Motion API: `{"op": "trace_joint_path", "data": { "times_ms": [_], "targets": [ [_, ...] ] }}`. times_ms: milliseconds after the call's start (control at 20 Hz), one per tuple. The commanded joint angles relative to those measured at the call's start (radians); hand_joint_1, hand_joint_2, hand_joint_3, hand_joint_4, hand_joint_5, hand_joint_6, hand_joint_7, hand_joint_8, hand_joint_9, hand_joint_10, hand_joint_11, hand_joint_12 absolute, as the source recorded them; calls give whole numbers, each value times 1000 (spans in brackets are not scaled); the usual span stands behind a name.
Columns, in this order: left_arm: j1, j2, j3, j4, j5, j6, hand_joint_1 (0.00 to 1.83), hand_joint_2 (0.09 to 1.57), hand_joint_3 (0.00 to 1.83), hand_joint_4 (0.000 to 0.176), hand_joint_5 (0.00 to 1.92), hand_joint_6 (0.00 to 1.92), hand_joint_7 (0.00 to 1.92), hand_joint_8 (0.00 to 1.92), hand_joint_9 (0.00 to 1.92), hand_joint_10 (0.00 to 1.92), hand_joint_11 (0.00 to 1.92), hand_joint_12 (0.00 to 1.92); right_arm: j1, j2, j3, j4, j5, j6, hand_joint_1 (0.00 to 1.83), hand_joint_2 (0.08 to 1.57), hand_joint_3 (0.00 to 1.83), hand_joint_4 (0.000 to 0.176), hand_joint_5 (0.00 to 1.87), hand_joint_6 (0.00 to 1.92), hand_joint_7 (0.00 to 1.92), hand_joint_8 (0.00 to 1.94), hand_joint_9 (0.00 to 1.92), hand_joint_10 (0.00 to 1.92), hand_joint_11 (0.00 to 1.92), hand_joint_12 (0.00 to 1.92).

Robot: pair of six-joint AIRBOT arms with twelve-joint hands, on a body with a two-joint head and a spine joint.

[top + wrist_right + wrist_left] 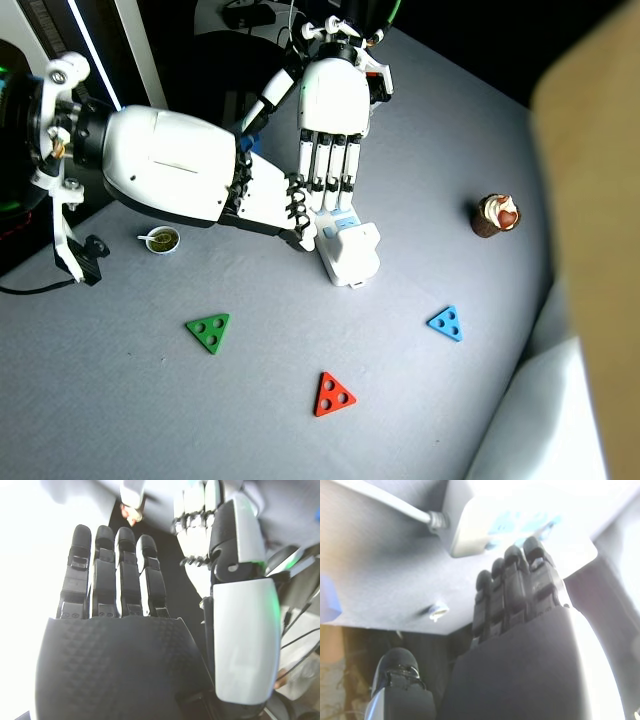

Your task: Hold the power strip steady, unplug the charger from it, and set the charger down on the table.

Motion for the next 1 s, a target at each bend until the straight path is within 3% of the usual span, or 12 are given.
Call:
{"op": "trace_joint_path", "data": {
  "times_ms": [0, 150, 300, 550, 650, 750, 950],
  "targets": [
    [-3, -9, 5, -3, -88, 2, 12, 994, 0, 0, 155, 1, 165, 2, 160, 2, 8, 260, 7, 10, 4, -26, 135, 14, 942, 1036, 3, 0, 314, 0, 337, 0, 302, 0, 23, 662],
    [20, -18, 15, -15, -106, 2, 27, 995, 1, 0, 164, 3, 174, 4, 168, 4, 31, 262, -2, 13, 3, -5, 195, 46, 955, 1032, 1, 0, 319, 1, 328, 0, 296, 0, 4, 700],
    [44, -22, 16, -25, -127, 2, 26, 1001, 2, 0, 162, 1, 164, 0, 162, 0, 19, 250, 4, 3, 8, 161, 213, 34, 938, 1043, 3, 0, 327, 4, 329, 0, 295, 0, 0, 686],
    [73, -32, 16, -42, -134, 2, 40, 1021, 7, 0, 150, 1, 137, 2, 131, 1, 14, 245, -8, -51, 23, 491, 336, -48, 928, 1043, 1, 0, 306, 4, 349, 10, 319, 11, 17, 690],
    [75, -34, 17, -42, -120, 4, 48, 1016, 3, 0, 159, 4, 153, 7, 150, 8, 22, 247, -19, -85, 26, 570, 379, -74, 914, 1055, 5, 0, 295, 0, 326, 0, 299, 1, 1, 683],
    [76, -35, 17, -42, -112, 7, 46, 1014, 2, 0, 166, 6, 166, 11, 160, 10, 23, 245, -50, -129, 28, 579, 486, -82, 935, 1046, 0, 0, 306, 5, 317, 2, 290, 3, 10, 687],
    [76, -37, 15, -42, -112, 11, 38, 1021, 3, 0, 166, 4, 162, 6, 153, 4, 12, 236, -86, -203, 65, 598, 535, -53, 927, 1053, 2, 0, 289, 0, 304, 0, 285, 1, 8, 682]
  ]
}}
